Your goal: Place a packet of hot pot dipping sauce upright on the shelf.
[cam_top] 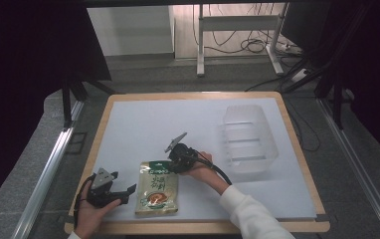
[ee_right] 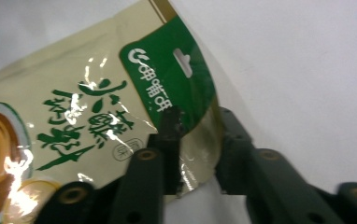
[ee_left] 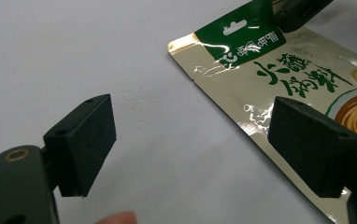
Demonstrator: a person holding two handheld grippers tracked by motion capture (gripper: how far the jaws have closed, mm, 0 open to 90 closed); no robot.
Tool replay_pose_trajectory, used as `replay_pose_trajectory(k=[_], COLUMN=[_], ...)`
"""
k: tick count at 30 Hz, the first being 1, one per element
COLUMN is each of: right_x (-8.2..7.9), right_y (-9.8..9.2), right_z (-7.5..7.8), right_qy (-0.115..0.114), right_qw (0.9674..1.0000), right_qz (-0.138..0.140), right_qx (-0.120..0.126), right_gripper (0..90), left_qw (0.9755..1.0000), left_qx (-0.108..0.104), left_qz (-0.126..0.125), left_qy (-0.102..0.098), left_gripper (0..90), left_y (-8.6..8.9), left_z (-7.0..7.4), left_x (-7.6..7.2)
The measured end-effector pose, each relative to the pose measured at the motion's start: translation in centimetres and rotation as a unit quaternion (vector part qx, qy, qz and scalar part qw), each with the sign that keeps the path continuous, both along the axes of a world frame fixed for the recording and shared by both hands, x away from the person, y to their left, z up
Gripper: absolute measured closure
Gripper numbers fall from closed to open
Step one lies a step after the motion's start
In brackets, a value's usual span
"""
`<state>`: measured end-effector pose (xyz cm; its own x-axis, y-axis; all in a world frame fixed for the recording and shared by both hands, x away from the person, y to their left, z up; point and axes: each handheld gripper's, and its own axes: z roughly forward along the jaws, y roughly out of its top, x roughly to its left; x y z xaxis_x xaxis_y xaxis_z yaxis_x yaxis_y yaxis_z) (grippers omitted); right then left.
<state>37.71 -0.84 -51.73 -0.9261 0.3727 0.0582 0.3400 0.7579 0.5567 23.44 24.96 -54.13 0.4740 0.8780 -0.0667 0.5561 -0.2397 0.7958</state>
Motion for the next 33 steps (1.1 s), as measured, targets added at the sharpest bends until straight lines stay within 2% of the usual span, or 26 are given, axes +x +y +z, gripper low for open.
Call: replay_pose_trajectory(k=[2,4,10,16,24,28,33], right_x=[0.1,0.2,0.3,0.0,-1.2,-2.1,-3.0], right_y=[-0.1,-0.1,-0.2,-0.2,-0.7,-0.9,-1.3], right_z=[0.1,0.2,0.3,1.0,4.3,6.2,8.0], right_qy=[0.001,0.012,0.019,0.011,-0.025,-0.051,-0.079], right_qw=[1.0,0.9999,0.9998,0.9998,0.9982,0.9955,0.992], right_qz=[0.001,0.001,0.002,0.008,0.039,0.054,0.067], right_qx=[0.001,0.006,0.007,0.011,0.037,0.058,0.072], right_gripper=[84.2,88.4,89.3,89.6,89.8,89.8,89.9], left_qw=[1.0,1.0,1.0,1.0,1.0,1.0,1.0], left_qx=[0.0,0.0,0.001,-0.001,-0.003,-0.004,-0.003], left_qz=[0.0,0.0,0.0,0.0,0.001,0.002,0.001], left_qy=[0.0,0.0,0.001,0.0,-0.001,-0.003,-0.003], left_gripper=[15.4,15.4,15.4,15.4,15.4,15.4,15.4], left_y=[0.0,0.0,0.0,0.0,0.1,0.1,0.1], left_z=[0.0,0.0,0.0,0.0,0.0,0.1,0.1], left_x=[0.0,0.0,0.0,0.0,0.0,0.0,0.0])
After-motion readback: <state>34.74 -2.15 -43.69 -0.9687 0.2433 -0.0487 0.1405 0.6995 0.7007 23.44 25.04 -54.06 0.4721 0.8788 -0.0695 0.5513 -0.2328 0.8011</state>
